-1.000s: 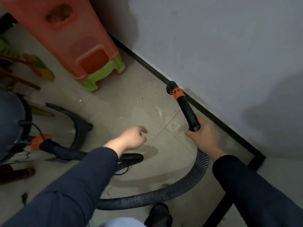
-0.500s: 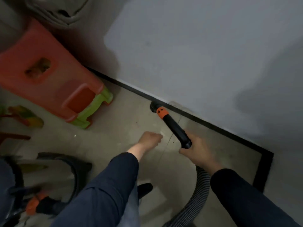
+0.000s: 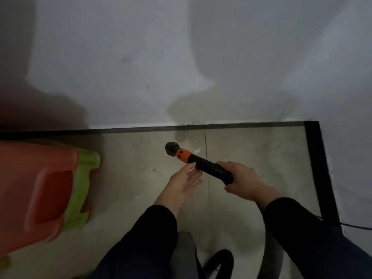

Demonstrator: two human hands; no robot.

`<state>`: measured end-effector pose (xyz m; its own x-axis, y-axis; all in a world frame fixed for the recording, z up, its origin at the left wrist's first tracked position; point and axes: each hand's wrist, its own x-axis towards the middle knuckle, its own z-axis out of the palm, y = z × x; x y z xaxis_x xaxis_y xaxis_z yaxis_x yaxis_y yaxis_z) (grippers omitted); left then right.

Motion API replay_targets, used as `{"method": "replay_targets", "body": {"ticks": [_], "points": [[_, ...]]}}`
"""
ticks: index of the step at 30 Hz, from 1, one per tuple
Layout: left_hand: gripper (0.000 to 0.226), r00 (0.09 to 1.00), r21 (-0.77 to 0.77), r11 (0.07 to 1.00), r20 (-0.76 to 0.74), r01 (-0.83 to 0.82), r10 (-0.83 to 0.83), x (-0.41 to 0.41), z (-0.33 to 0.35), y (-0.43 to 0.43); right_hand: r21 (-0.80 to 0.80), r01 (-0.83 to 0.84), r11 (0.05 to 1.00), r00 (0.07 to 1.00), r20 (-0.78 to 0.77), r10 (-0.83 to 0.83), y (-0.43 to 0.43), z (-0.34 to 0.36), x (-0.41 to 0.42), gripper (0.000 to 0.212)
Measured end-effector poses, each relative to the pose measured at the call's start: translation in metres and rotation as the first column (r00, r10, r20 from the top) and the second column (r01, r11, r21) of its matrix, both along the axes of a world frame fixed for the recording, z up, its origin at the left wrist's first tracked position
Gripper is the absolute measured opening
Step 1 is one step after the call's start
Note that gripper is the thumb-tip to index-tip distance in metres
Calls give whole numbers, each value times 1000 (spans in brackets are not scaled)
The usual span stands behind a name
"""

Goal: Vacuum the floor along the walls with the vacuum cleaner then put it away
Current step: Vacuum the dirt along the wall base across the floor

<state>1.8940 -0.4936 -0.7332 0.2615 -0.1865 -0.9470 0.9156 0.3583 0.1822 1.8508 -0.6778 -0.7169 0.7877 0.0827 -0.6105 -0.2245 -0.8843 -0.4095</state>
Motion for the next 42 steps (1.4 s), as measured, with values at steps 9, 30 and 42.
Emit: {"method": "replay_targets", "body": {"ticks": [9,30,42], "points": [[36,996,-6,998,-57,64,-65,-6,18,-15,4,52,999,999,13,-52,-12,27,-18,57],[34,974,142,963,23,-228,227,-29,-133,34,109,-84,990,996,41,80,55,-128,-27,56],[20,975,113,972,108,-205,193,23,-171,112,81,-234,969,970,88,227,131,-170,32,42]]}}
